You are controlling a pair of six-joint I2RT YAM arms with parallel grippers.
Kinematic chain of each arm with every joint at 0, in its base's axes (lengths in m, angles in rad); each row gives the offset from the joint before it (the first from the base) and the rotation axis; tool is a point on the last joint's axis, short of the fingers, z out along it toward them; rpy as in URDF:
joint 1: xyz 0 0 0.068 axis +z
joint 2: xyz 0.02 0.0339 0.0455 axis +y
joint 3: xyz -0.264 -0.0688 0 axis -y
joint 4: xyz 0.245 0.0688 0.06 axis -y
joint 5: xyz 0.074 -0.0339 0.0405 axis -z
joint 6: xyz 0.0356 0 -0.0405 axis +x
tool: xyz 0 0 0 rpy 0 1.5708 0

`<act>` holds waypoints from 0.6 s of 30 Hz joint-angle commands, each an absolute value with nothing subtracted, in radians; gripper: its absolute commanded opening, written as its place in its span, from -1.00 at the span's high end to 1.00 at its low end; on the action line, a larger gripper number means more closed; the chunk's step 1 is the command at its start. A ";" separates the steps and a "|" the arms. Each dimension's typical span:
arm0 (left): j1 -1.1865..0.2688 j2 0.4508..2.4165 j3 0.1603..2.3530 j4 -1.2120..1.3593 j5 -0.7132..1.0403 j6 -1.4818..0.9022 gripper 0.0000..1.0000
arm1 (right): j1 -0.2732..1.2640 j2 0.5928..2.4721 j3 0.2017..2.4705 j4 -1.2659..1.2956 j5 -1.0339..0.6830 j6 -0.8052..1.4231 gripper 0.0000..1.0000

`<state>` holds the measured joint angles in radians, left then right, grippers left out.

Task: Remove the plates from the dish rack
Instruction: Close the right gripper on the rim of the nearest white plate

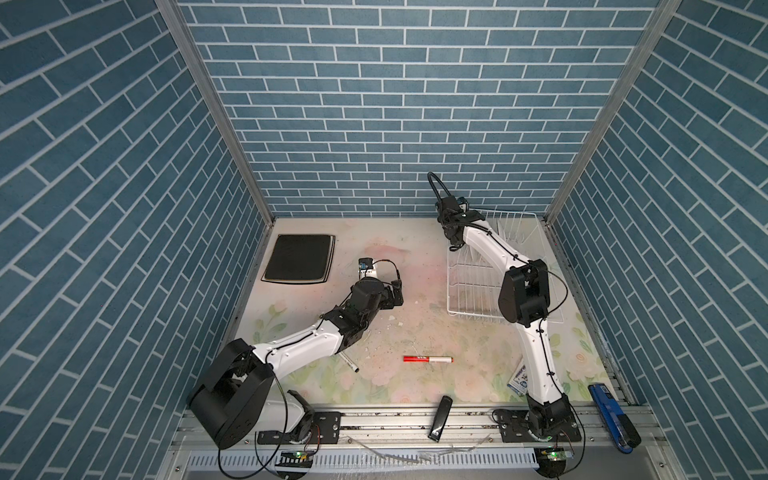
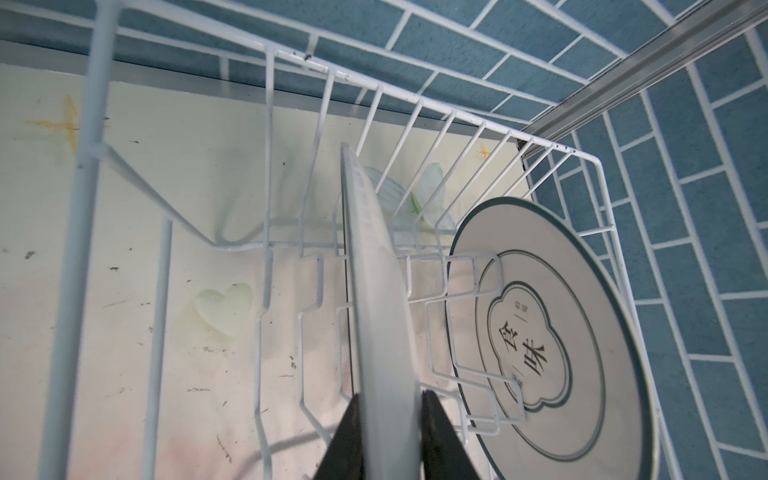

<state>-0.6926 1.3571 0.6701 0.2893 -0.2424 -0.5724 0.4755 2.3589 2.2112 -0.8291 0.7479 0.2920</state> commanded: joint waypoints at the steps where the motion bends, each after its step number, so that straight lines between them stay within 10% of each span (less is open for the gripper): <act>1: -0.698 1.345 0.675 0.284 -0.253 -0.577 -0.99 | 0.471 2.384 2.191 -0.830 0.754 0.334 0.53; 18: -0.698 1.329 0.660 0.283 -0.262 -0.578 -0.99 | 0.471 2.390 2.187 -0.827 0.783 0.316 0.71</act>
